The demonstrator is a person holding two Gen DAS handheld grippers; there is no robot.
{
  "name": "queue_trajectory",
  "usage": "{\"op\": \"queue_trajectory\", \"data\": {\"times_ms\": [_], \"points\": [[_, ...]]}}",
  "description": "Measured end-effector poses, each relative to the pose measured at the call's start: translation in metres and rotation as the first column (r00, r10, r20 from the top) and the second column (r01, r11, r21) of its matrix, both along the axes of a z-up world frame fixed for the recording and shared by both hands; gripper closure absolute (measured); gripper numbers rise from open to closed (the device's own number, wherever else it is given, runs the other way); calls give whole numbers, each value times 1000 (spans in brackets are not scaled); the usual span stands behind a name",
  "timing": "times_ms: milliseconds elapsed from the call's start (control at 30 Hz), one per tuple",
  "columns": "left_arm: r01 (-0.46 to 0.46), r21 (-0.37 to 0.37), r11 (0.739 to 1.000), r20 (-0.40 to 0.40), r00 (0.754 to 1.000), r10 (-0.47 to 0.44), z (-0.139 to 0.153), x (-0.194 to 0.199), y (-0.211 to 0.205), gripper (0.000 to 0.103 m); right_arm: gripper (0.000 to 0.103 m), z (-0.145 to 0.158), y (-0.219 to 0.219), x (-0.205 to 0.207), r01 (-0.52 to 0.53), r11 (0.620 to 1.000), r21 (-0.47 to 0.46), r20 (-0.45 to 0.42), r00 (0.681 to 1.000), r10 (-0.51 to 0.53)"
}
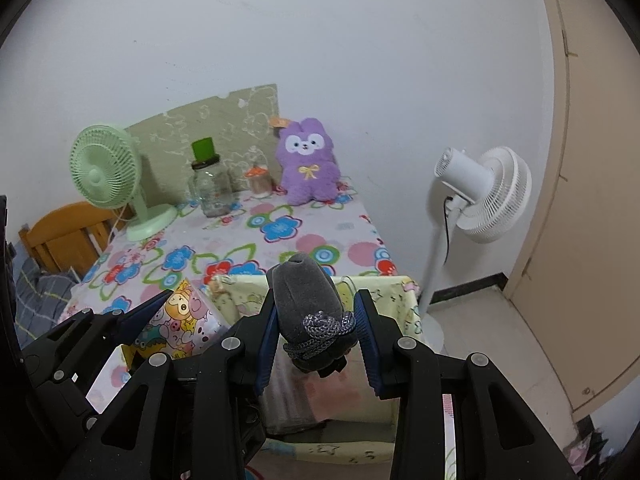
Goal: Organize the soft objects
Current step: 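Open the left gripper to drop the pouch into the box while the right releases the sock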
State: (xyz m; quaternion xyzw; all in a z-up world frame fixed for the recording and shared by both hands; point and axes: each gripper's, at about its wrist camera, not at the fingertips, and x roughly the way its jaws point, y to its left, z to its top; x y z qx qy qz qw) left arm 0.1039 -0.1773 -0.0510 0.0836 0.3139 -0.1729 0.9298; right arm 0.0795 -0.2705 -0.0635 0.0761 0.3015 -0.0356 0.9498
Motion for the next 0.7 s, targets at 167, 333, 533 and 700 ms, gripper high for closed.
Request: {"op": "queue_trajectory", "data": {"times_ms": [167,333,533,700], "points": [[17,11,1000,-33,999,-17,-13,8,-10,31,63,-12,-9,4,21,1000,-1,-31,999,-21],[25,35,999,-45,999,-23,-20,9,-16,14,63,-23,-15,7,27,1000,13,-58,998,-26],[19,69,997,-48,999,-16,-22,12,-16,7,63,-28,-15,14,23,1000,11,-69,997,-22],[2,99,995,-31,1000,1,-18,16,-12,3,63,-30,-13,23,11,999,34,-68,998,-9]]}}
